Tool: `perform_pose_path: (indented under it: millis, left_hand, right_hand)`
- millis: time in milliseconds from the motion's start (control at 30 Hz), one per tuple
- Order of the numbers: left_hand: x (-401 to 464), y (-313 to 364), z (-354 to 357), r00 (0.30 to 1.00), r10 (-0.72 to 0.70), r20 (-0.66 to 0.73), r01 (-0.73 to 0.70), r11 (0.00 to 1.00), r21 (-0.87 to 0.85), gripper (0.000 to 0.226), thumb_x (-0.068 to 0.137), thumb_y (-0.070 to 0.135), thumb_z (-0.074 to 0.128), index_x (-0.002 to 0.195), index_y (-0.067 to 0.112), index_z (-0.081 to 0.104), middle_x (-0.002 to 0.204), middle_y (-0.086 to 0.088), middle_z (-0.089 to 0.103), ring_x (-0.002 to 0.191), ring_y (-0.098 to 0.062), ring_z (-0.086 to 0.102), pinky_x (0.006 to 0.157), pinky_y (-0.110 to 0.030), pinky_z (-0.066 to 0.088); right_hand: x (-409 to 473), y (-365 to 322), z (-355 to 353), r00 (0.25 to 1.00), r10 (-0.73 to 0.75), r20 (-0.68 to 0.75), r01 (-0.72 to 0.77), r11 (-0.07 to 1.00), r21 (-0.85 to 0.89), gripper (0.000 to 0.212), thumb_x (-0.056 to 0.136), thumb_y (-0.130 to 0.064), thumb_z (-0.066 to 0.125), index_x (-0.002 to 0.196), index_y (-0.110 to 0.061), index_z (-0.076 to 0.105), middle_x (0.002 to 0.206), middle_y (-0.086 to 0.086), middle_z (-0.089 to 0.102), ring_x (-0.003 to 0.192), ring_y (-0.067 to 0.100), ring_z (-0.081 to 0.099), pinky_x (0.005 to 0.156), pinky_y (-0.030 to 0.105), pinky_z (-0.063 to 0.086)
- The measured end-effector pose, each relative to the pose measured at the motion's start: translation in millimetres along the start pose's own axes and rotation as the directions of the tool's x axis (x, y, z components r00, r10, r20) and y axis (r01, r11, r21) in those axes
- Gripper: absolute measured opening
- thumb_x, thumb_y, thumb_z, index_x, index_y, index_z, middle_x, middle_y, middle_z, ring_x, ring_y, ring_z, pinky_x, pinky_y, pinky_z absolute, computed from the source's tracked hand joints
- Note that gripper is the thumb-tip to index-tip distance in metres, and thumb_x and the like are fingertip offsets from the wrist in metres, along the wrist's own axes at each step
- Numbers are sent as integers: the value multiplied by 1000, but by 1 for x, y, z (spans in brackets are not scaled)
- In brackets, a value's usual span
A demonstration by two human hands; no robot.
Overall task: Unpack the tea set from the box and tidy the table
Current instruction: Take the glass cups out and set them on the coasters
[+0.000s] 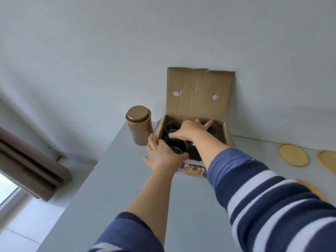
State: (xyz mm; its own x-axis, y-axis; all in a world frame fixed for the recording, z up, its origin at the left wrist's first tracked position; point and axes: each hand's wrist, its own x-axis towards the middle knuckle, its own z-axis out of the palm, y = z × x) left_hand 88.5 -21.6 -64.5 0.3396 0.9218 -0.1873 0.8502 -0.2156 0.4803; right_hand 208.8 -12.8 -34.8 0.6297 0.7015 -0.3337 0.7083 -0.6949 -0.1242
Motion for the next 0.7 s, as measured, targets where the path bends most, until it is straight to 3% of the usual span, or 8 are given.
perform_pose_path:
  millis: [133,333,500,600,667,700]
  left_hand:
    - [1,-2,5,999,4,-42,-5,1000,-18,80,61,58,71,124,17,46,153,8,10,139,-17,23,106,-46,32]
    - [-1,-5,5,998,34,-48,-36,998,-42,78,61,59,71,124,20,47,154,8,9,140,-18,23,110,-50,27]
    - [-4,-6,-8,995,78,-58,-81,995,-59,86,64,64,67,135,23,40,158,9,4,148,-16,11,113,-64,3]
    - [-8,4,-25,985,135,-110,-145,986,-82,83,67,64,65,136,24,40,158,9,15,147,-13,15,114,-65,-3]
    - [-12,14,-37,973,168,-159,-187,975,-115,82,67,62,66,135,25,39,149,10,33,142,-12,29,115,-63,2]
    - [-15,20,-42,966,185,-181,-211,969,-132,81,66,61,66,134,25,40,143,10,40,138,-13,35,116,-60,7]
  right_hand:
    - [3,-4,4,999,22,-31,-23,999,-32,78,67,-77,50,119,-19,61,137,7,53,140,32,28,105,74,-4]
    - [-8,-2,7,974,15,-225,-14,1000,3,76,65,-77,52,110,-17,61,114,4,66,125,29,47,108,71,-7]
    - [-17,5,-10,953,37,-302,29,977,210,90,61,-78,57,123,-12,51,109,4,68,115,27,57,112,65,0]
    - [-30,15,-32,942,84,-325,69,898,434,91,62,-71,60,130,-13,43,107,-2,63,112,25,57,113,56,22]
    - [-44,28,-47,925,122,-359,130,787,603,82,65,-63,65,126,-13,44,103,-4,57,103,22,58,95,42,45]
    - [-51,36,-53,910,141,-390,172,728,664,76,66,-59,67,123,-14,45,104,-3,57,100,21,58,83,36,49]
